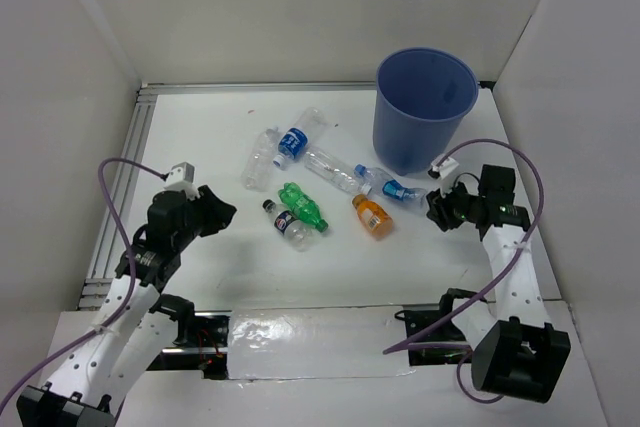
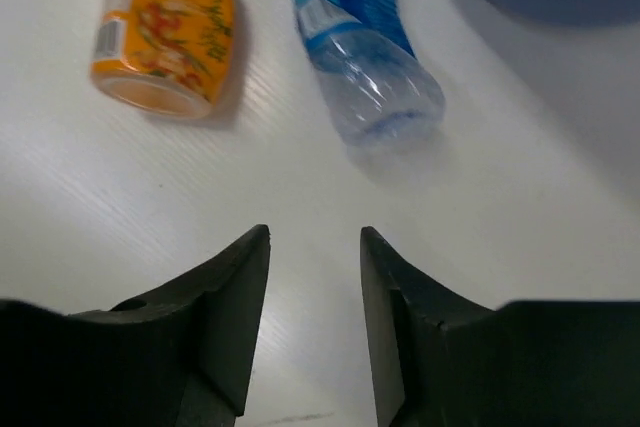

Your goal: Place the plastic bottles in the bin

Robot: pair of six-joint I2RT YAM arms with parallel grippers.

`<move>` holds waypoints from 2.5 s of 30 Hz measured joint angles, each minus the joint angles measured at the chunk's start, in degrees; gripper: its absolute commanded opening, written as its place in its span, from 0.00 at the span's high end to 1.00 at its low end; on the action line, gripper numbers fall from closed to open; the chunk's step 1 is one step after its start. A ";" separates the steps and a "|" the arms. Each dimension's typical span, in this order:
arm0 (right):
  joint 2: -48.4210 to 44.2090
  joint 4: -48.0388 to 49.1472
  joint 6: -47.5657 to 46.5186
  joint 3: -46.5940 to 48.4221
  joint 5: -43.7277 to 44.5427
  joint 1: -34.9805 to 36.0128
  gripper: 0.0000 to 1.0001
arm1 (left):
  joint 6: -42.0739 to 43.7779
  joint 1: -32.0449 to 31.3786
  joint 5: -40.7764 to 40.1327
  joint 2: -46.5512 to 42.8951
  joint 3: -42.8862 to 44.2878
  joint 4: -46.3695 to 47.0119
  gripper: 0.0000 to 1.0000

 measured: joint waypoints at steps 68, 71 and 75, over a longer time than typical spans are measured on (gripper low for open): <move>33.83 12.85 33.68 62.51 23.56 27.74 0.73 | -24.37 -25.42 -7.41 42.64 13.64 1.09 0.01; 40.19 12.11 34.97 65.33 25.16 23.21 0.48 | -24.70 -25.75 -7.89 46.69 14.78 1.49 0.01; 46.45 8.46 36.02 66.47 23.82 18.75 0.00 | -24.72 -26.12 -8.22 49.31 15.26 1.49 0.05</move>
